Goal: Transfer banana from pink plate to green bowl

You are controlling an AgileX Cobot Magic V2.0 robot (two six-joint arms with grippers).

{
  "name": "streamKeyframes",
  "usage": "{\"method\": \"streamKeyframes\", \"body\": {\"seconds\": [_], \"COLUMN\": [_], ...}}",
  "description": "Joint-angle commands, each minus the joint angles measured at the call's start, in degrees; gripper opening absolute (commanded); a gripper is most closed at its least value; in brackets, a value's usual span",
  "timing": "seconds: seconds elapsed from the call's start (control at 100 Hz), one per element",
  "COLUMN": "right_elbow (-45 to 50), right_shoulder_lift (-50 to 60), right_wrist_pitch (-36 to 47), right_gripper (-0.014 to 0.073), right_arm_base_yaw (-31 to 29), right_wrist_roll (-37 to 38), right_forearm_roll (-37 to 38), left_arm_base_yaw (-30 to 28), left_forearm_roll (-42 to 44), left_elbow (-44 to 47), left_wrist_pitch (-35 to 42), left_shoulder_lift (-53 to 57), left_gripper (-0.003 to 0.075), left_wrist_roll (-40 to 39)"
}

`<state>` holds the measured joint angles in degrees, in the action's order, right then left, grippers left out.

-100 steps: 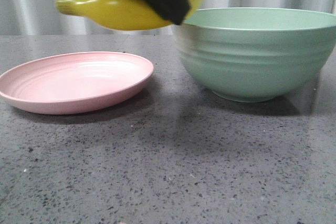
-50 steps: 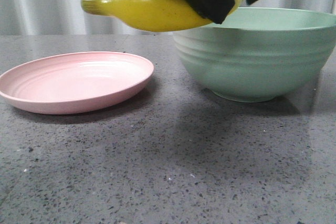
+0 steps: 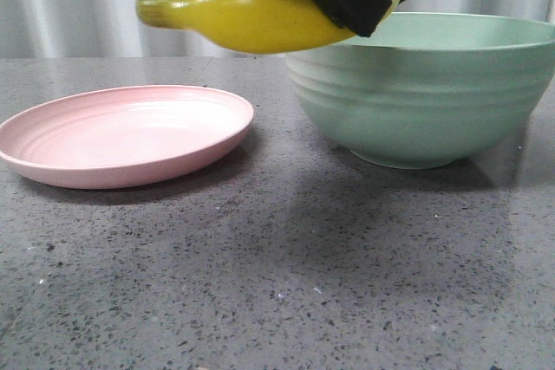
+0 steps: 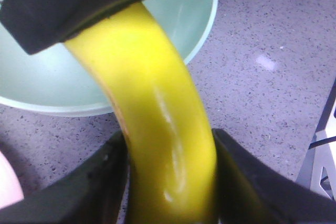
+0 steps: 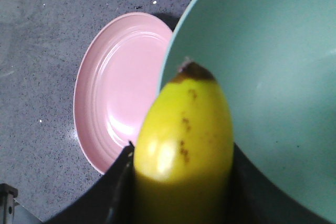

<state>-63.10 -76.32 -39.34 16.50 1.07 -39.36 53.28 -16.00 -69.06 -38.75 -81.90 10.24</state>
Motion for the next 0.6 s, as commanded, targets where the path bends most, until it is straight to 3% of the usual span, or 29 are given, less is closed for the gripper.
{"method": "streamKeyframes", "body": {"seconds": [0.0,0.34,0.59], "right_elbow": [-1.9,-5.5,-10.0], "right_shoulder_lift": [1.5,1.6,1.3], "right_wrist_pitch": [1.2,1.6,9.0], "right_gripper": [0.0022,-0.0013,-0.0013], "right_arm_base_yaw": [-0.1,-1.4,-6.0], "right_wrist_roll": [-1.1,-1.6,-4.5], "right_forearm_roll": [-1.0,-0.9,8.0], "left_arm_base_yaw": [0.5,0.3,0.3], "left_forearm_roll": [-1.1,2.0,2.0], "left_elbow": [-2.0,-5.5,-5.8], "left_wrist_pitch": [3.6,1.2,1.7], "left_shoulder_lift": [2.3,6.1,8.5], "left_gripper": [0.0369,0.0391,0.0391], "left_wrist_roll": [0.0,0.0,0.0]}}
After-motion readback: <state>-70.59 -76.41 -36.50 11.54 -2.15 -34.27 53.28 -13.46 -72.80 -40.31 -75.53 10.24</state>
